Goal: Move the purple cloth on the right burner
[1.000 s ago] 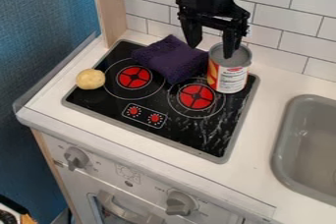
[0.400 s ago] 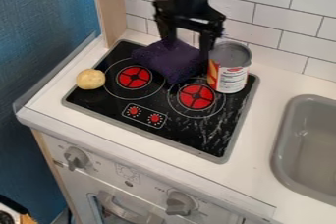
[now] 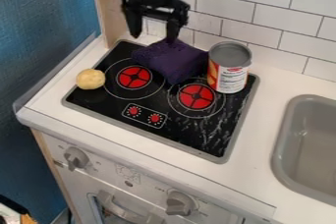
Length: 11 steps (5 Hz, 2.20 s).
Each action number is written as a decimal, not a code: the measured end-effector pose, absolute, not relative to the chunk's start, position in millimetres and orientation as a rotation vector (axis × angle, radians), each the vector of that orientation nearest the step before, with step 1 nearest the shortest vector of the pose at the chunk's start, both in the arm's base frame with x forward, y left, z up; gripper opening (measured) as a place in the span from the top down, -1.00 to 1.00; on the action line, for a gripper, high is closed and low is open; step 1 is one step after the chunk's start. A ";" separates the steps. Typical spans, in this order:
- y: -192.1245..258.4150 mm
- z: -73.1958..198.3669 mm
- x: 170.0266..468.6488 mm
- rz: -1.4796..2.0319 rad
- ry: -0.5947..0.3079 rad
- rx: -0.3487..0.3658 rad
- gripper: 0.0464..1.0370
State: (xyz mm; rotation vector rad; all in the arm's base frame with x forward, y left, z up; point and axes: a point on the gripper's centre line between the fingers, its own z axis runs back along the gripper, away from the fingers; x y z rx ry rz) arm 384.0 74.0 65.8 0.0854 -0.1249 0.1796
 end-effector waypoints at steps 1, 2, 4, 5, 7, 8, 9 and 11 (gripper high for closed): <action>85.8 56.2 403.2 0.189 -0.120 0.105 -0.93; 89.1 43.9 416.9 0.180 -0.113 0.075 -0.93; 82.3 16.5 433.1 0.095 -0.104 0.012 -0.93; 82.2 2.9 432.8 0.087 -0.079 0.009 -0.93; 82.0 -6.7 417.1 0.102 -0.028 0.023 -0.93; 78.7 -6.2 401.9 0.117 0.000 0.060 -0.93; 76.5 -6.7 386.3 0.127 0.020 0.073 -0.93; 62.2 -8.3 355.0 0.101 0.052 0.073 -0.93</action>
